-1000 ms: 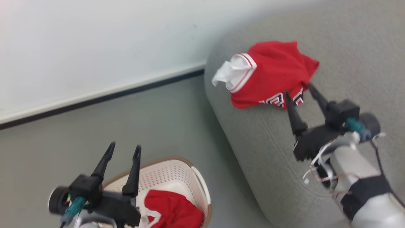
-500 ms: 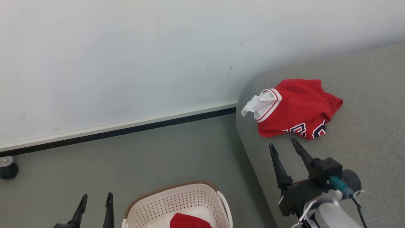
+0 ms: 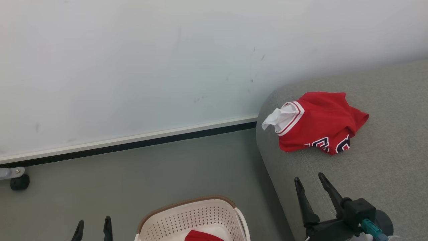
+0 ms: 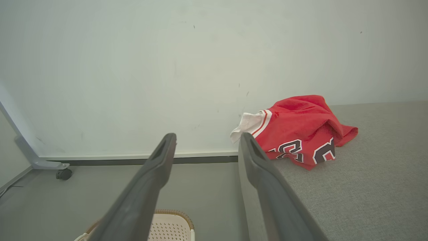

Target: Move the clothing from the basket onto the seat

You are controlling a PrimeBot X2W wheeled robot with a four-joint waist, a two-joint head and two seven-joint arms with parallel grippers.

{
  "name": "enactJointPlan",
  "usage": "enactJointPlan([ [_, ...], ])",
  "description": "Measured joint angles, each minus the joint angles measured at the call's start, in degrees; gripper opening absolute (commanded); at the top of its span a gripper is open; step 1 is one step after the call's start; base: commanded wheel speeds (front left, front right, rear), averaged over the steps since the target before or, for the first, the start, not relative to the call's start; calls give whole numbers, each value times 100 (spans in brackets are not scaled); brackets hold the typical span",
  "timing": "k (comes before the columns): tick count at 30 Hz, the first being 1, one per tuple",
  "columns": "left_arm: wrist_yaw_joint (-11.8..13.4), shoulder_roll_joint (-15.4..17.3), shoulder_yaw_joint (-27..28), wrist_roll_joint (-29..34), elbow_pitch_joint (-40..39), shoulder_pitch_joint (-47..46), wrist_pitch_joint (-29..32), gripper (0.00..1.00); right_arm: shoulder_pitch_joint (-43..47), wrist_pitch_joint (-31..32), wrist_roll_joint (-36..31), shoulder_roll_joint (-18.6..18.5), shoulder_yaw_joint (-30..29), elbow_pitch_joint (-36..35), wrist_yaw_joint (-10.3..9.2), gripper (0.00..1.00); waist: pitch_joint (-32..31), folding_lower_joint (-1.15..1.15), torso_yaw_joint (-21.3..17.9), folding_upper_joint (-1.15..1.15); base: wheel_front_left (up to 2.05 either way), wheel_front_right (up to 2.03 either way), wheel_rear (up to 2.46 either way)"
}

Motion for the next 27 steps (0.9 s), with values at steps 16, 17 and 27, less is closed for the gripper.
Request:
enactJointPlan([
  [16,30,-7,140,2,-207,139,-1,100,267,0,-153,73,-281,-436,-44,100,68,0,17,1,0,0,0],
  [17,30,-7,141,3,-219,140,-1,100,266,0,-158,79,-297,-456,-44,100,73,0,19,1,0,0,0],
  [27,-26,3,146,46,-312,199,-1,100,342,0,-296,133,-427,-581,-45,100,195,0,20,1,0,0,0],
])
